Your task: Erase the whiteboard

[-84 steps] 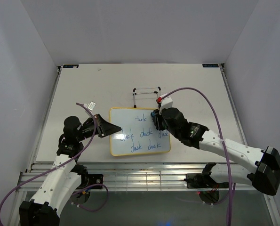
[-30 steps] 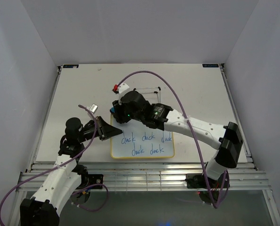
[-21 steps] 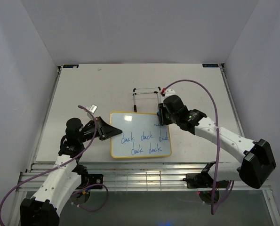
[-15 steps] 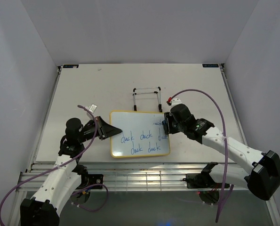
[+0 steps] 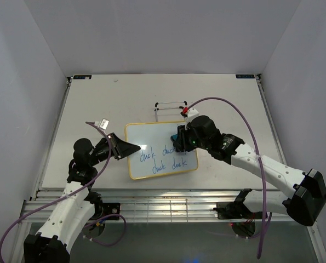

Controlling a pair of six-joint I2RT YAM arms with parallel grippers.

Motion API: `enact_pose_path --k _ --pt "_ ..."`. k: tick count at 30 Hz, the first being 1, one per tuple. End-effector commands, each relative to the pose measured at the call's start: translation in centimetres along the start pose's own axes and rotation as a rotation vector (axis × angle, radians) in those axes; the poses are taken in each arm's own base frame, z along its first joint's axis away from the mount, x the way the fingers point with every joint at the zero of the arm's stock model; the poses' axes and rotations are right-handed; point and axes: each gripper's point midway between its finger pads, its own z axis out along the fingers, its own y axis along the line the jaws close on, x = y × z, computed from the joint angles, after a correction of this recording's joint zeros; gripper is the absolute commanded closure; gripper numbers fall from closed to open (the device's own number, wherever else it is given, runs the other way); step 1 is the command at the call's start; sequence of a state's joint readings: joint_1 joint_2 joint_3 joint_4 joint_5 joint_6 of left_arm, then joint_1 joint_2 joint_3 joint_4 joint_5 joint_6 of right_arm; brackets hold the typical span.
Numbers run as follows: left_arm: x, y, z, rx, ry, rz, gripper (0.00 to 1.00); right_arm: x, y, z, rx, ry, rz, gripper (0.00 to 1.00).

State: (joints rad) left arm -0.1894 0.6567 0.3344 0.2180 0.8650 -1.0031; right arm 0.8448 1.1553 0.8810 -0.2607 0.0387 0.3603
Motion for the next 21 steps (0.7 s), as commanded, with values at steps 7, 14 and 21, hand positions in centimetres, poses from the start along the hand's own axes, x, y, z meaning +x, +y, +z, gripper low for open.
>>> enact_pose_path --k 7,14,21 --pt "0.9 -9.4 -2.3 0.317 0.095 0.245 1.0 2.6 -10.7 -1.2 0.392 0.156 0.042 0.92" --pt "0.8 -9.2 -2.2 0.315 0.091 0.249 1.0 0.4 -6.9 0.1 0.267 0.153 0.009 0.92" --pt "0.7 -9.2 -2.1 0.318 0.095 0.242 1.0 -3.3 -0.8 1.2 0.117 0.051 -0.059 0.92"
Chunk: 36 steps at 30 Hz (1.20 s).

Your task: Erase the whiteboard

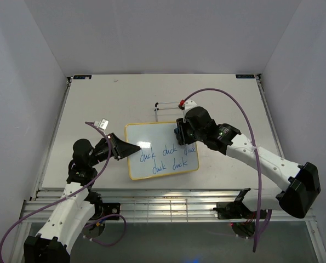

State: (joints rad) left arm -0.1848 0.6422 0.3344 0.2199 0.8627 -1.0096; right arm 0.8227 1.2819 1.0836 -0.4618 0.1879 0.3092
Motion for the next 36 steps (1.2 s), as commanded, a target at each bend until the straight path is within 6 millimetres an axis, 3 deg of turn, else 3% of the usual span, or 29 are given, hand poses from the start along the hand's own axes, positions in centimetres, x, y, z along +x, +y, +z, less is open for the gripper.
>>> enact_pose_path --k 1,4,7,10,13,18,21,25,29,33,36 --pt "0.8 -9.1 -2.0 0.319 0.106 0.24 1.0 -2.1 2.2 0.4 -0.073 -0.035 -0.029 0.92" --pt "0.9 -9.4 -2.1 0.325 0.104 0.247 1.0 -2.4 -0.3 1.1 0.0 0.001 -0.03 0.92" --pt "1.0 -9.2 -2.1 0.322 0.105 0.24 1.0 -0.7 -4.2 2.1 0.096 0.089 0.011 0.92" --pt "1.2 -9.0 -2.2 0.322 0.104 0.241 1.0 1.3 -6.8 1.9 0.163 0.153 0.043 0.92" --pt "1.3 -8.8 -2.1 0.318 0.108 0.233 1.0 2.3 -7.8 1.9 0.187 0.181 0.068 0.92" --pt "1.2 -8.7 -2.1 0.314 0.102 0.231 1.0 0.4 -4.9 2.3 0.101 0.174 0.061 0.92" --pt "1.1 -8.4 -1.9 0.305 0.095 0.22 1.0 -0.6 -0.7 2.4 0.026 0.149 0.009 0.92" --pt "0.9 -8.2 -1.8 0.297 0.087 0.204 1.0 -0.2 1.7 3.0 -0.021 0.155 -0.013 0.92" --pt "0.7 -8.5 -1.9 0.299 0.075 0.203 1.0 2.1 -0.3 3.2 0.031 0.184 0.005 0.92" --pt "0.6 -8.4 -1.8 0.295 0.071 0.196 1.0 4.7 -5.1 3.1 0.117 0.22 0.078 0.92" --pt "0.7 -8.3 -1.8 0.293 0.07 0.195 1.0 5.8 -6.8 3.0 0.15 0.242 0.085 0.92"
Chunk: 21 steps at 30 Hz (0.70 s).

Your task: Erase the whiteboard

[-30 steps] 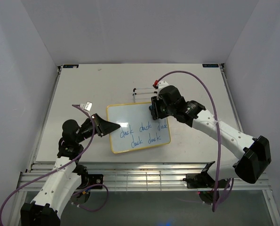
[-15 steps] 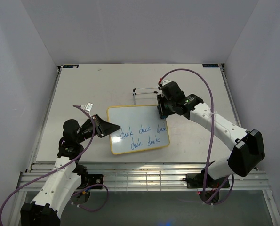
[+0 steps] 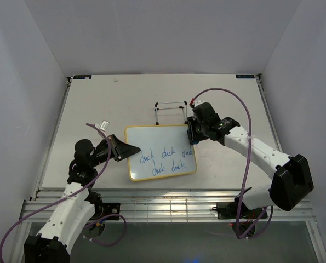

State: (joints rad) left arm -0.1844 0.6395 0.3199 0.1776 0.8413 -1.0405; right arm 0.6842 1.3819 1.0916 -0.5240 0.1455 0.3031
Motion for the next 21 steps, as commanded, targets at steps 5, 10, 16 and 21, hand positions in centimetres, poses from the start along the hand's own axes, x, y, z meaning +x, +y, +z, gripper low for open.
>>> enact_pose_path --k 5,10,16,21 --pt "0.9 -8.8 -2.0 0.327 0.076 0.263 1.0 1.7 -0.1 1.2 -0.019 0.095 -0.016 0.92" --pt "0.3 -8.3 -1.5 0.306 0.047 0.242 1.0 1.2 7.8 -0.8 -0.216 -0.008 -0.13 0.92" --pt "-1.4 -8.5 -0.9 0.278 -0.022 0.192 1.0 2.8 17.4 -3.4 -0.446 -0.083 -0.179 0.92" --pt "-2.2 -9.3 -0.8 0.281 -0.046 0.19 1.0 4.1 18.3 -3.3 -0.323 -0.049 -0.251 0.92"
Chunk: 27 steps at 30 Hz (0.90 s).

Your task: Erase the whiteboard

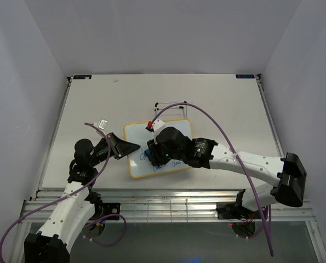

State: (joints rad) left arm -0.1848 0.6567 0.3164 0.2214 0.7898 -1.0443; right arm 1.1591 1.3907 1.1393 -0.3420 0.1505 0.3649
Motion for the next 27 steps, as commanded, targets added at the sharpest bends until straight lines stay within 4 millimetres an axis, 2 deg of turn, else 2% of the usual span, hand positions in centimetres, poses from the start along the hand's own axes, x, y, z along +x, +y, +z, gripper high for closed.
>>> enact_pose_path --k 1,3,6,9,11,12,14,15,16,17,18,19,20,22,23,24,25,26,27 --pt "-1.2 -9.7 -1.3 0.302 0.009 0.171 1.0 1.9 -1.3 1.2 0.132 0.079 0.006 0.92" --pt "-1.3 -9.8 -1.4 0.303 0.004 0.169 1.0 2.9 -5.4 0.4 0.314 0.094 0.021 0.92" --pt "-1.4 -9.9 -1.5 0.303 -0.011 0.161 1.0 4.7 -9.5 -0.7 0.462 0.115 0.09 0.92" --pt "-1.3 -9.8 -1.5 0.301 -0.012 0.149 1.0 5.7 -12.3 -2.1 0.541 0.103 0.159 0.92" --pt "-1.3 -9.7 -1.6 0.302 -0.013 0.149 1.0 5.6 -12.6 -2.5 0.552 0.09 0.163 0.92" --pt "-1.2 -9.8 -1.6 0.303 -0.014 0.15 1.0 5.1 -12.0 -2.2 0.52 0.084 0.16 0.92" --pt "-1.2 -9.7 -1.6 0.302 -0.022 0.151 1.0 3.8 -9.3 -0.9 0.388 0.068 0.129 0.92" --pt "-1.3 -9.6 -1.6 0.298 -0.028 0.148 1.0 4.1 -7.4 0.1 0.329 0.085 0.089 0.92" --pt "-1.3 -9.4 -1.6 0.295 -0.03 0.145 1.0 2.7 -5.4 0.6 0.269 0.063 0.059 0.92" --pt "-1.4 -9.4 -1.5 0.294 -0.033 0.144 1.0 2.3 -2.3 1.1 0.19 0.055 0.019 0.92" --pt "-1.4 -9.3 -1.5 0.29 -0.037 0.138 1.0 2.5 -1.0 2.2 0.169 0.069 -0.007 0.92" --pt "-1.4 -9.2 -1.5 0.29 -0.04 0.136 1.0 1.0 1.1 2.4 0.127 0.036 -0.028 0.92" --pt "-1.5 -9.3 -1.5 0.292 -0.045 0.138 1.0 0.8 3.7 2.6 0.076 0.022 -0.06 0.92" --pt "-1.5 -9.5 -1.5 0.297 -0.041 0.139 1.0 1.1 6.0 3.8 0.033 0.035 -0.098 0.92" --pt "-1.6 -9.8 -1.6 0.302 -0.039 0.144 1.0 0.5 6.9 3.8 0.017 0.027 -0.105 0.92" --pt "-1.5 -10.0 -1.6 0.306 -0.034 0.147 1.0 1.3 6.8 4.3 0.026 0.054 -0.113 0.92" --pt "-1.5 -10.2 -1.7 0.31 -0.028 0.149 1.0 1.4 5.9 4.5 0.062 0.052 -0.109 0.92" --pt "-1.5 -10.5 -1.8 0.317 -0.027 0.156 1.0 2.9 4.6 4.7 0.093 0.082 -0.111 0.92" --pt "-1.5 -10.7 -1.8 0.321 -0.027 0.159 1.0 2.9 2.7 4.4 0.124 0.085 -0.074 0.92"
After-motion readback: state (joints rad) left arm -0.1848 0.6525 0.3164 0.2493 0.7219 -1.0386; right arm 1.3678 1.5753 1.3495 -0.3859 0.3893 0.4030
